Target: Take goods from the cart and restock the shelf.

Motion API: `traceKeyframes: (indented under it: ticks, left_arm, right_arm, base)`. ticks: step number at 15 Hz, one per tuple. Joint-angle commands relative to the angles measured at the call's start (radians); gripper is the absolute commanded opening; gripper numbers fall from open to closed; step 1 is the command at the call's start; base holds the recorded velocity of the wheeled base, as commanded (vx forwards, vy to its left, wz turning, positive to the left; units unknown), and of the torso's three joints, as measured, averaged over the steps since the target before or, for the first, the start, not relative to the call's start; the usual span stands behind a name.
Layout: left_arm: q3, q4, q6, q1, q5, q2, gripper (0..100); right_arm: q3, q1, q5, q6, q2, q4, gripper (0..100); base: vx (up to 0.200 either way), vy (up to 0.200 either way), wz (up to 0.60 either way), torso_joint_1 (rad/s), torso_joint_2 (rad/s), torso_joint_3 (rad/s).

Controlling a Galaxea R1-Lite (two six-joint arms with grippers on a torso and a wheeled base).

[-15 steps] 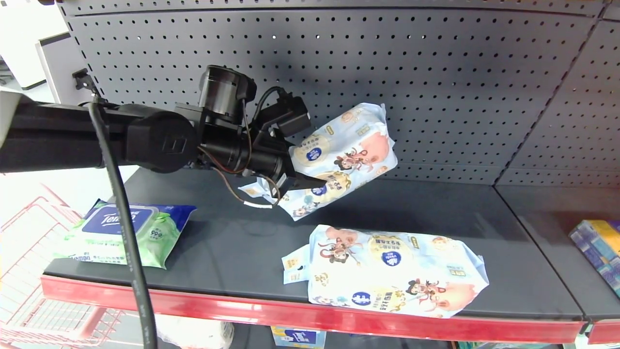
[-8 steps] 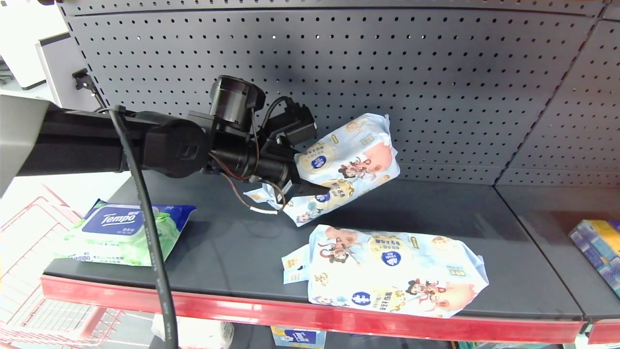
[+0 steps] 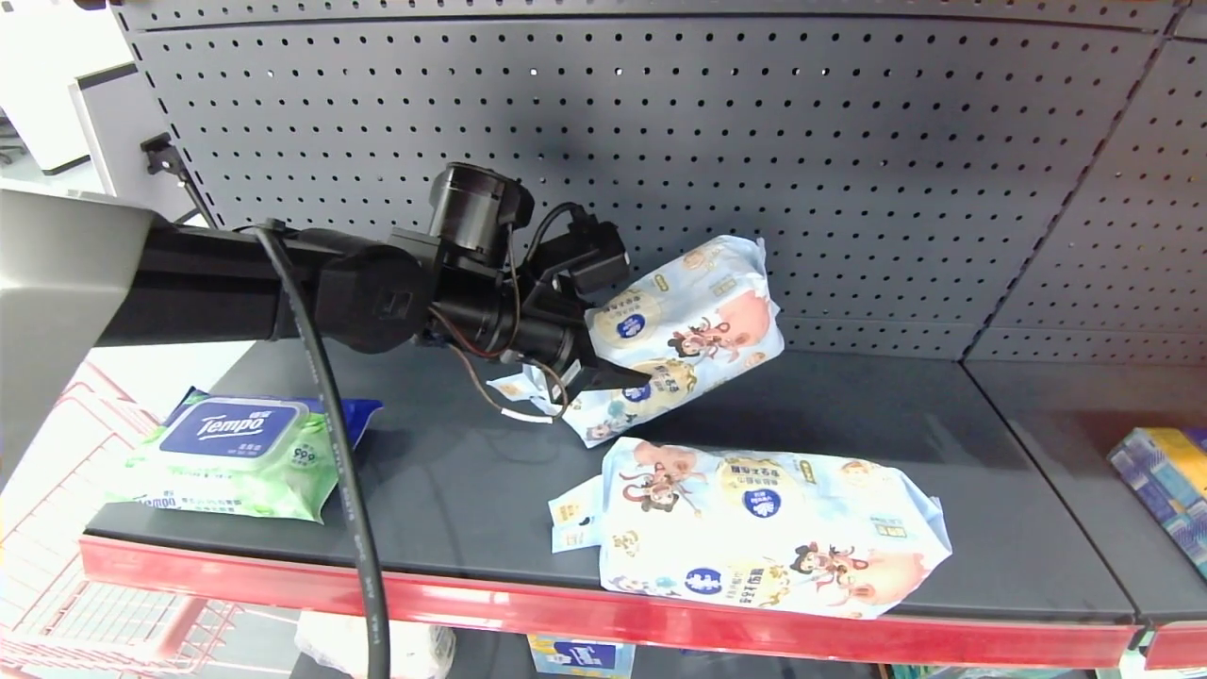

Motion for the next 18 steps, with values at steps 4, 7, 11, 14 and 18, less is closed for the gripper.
traceKeyframes:
  ticks: [4,7,11,14,18]
  left_arm:
    - [-0.047,0.003,0.003,-0.002,0.000,0.032,100]
    - [-0.045,0.003,0.003,-0.002,-0.002,0.030,100]
    - [-0.030,0.005,0.003,0.017,0.000,0.007,100]
    - [0.011,0.003,0.005,0.054,0.000,-0.016,100]
    - [0.021,0.002,0.008,0.089,0.001,-0.017,100]
  right_arm:
    - [-0.001,0.001,0.001,0.000,0.005,0.001,100]
    - [-0.001,0.000,0.001,0.000,0.017,-0.001,100]
    - [-0.001,0.000,0.001,0.000,0.017,-0.001,100]
    - [0.000,0.000,0.001,0.000,0.017,-0.001,100]
    - [0.011,0.000,-0.001,0.000,0.011,-0.001,100]
  base:
    - [0.000,0.000,0.00,0.000,0.00,0.000]
    - [0.000,0.000,0.00,0.000,0.00,0.000]
    - [0.000,0.000,0.00,0.000,0.00,0.000]
    - [0.000,0.000,0.00,0.000,0.00,0.000]
    - [0.000,0.000,0.00,0.000,0.00,0.000]
